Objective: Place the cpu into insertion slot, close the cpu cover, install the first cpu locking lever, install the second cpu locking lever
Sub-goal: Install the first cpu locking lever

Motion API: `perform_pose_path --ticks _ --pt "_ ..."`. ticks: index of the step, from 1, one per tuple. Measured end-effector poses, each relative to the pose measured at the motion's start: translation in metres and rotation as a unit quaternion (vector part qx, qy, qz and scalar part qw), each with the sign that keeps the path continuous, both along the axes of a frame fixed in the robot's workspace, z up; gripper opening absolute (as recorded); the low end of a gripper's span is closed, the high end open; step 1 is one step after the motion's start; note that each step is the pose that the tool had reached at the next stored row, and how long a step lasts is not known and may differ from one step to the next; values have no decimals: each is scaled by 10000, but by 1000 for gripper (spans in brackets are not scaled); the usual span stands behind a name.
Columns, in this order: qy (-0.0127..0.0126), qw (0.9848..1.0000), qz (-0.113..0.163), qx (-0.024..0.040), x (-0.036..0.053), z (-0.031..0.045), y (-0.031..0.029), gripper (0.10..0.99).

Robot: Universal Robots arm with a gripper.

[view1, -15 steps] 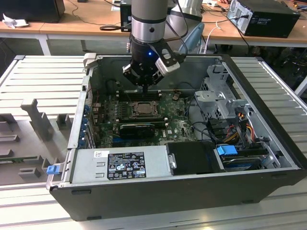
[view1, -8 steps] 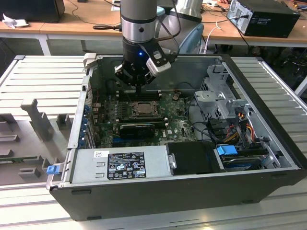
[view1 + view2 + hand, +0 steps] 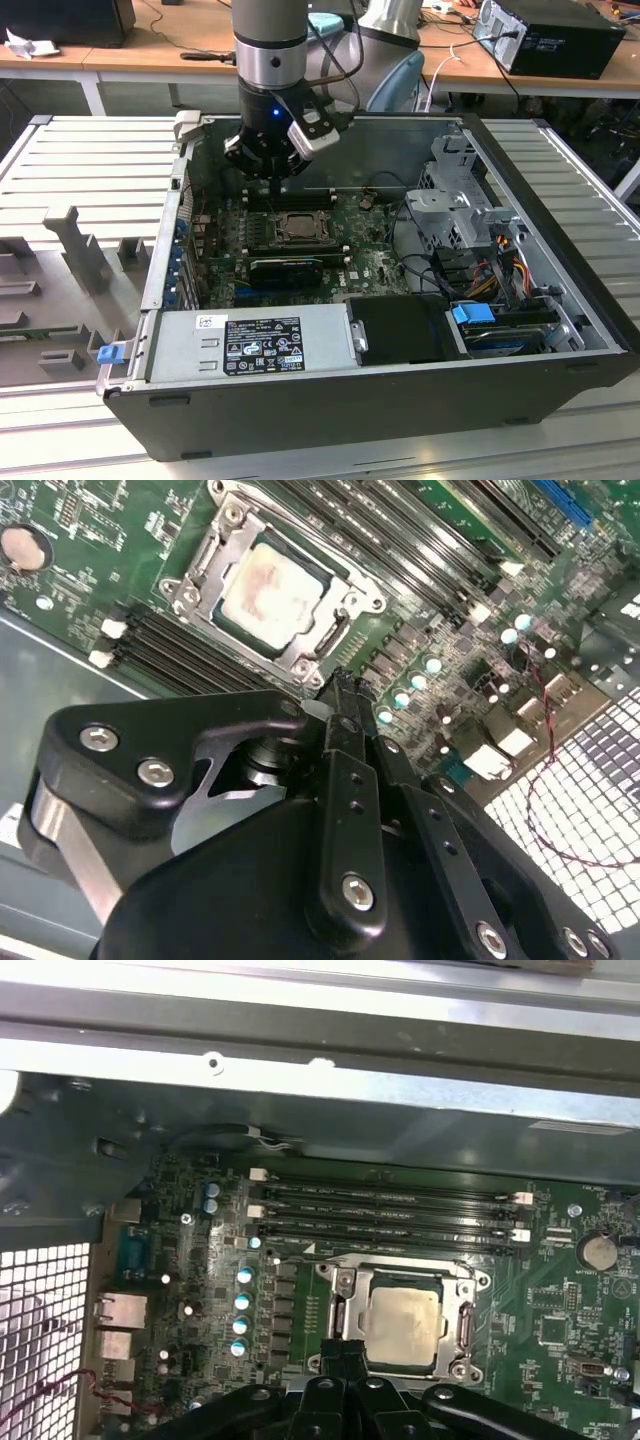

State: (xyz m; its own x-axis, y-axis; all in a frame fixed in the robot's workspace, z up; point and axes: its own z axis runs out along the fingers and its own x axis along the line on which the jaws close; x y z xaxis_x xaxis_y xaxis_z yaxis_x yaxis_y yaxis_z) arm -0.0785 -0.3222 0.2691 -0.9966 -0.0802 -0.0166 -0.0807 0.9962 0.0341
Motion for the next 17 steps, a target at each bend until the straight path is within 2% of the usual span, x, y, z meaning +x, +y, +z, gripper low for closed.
perform_pose_path --ticks 5,8,9,11,12,17 --pt "-16 10000 1 4 -148 -5 0 106" --pt "-30 10000 1 11 -294 -40 9 106" --pt "-30 10000 1 26 -338 -56 30 106" --pt "-30 10000 2 39 -355 -71 58 106" --pt "-30 10000 1 48 -359 -84 96 106" --pt "-30 10000 1 70 -369 -116 213 106"
